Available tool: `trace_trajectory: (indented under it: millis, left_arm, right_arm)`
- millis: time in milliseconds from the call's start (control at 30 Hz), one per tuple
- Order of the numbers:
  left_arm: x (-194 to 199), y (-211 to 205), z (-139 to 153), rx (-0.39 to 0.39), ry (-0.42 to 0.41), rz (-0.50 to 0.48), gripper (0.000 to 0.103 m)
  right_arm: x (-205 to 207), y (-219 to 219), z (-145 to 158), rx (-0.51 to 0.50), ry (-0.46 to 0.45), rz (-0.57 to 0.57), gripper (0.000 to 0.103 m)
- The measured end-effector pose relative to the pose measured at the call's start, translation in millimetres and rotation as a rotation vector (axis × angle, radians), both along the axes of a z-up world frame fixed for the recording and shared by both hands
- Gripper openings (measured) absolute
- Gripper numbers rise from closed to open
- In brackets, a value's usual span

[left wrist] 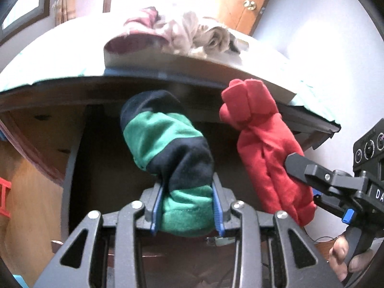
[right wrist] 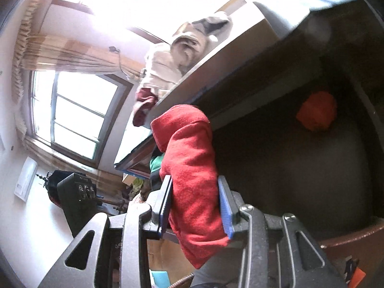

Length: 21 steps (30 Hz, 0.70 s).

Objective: Take underwear out of drawer
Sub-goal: 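Lift the green-black sock and red sock out of the drawer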

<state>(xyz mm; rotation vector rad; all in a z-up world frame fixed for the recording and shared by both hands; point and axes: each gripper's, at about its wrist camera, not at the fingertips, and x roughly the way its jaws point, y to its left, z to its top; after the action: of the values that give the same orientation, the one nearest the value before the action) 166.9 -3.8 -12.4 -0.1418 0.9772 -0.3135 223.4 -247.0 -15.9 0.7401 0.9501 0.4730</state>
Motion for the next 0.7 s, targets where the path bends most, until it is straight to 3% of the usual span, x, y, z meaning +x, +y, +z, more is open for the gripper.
trace_trajectory:
  millis: [367,700]
  left_arm:
    - [-15.6,5.6,55.4,-0.026,-0.158,-0.068,0.033]
    - [16.3,-20.2,87.1,-0.031,-0.239,-0.124,0.030]
  right_arm:
    - [-26.8,-14.5,41.3,0.017,-0.127,-0.035,0.038]
    - [-20.3,-44.7,83.2,-0.008,-0.237,-0.130,0.038]
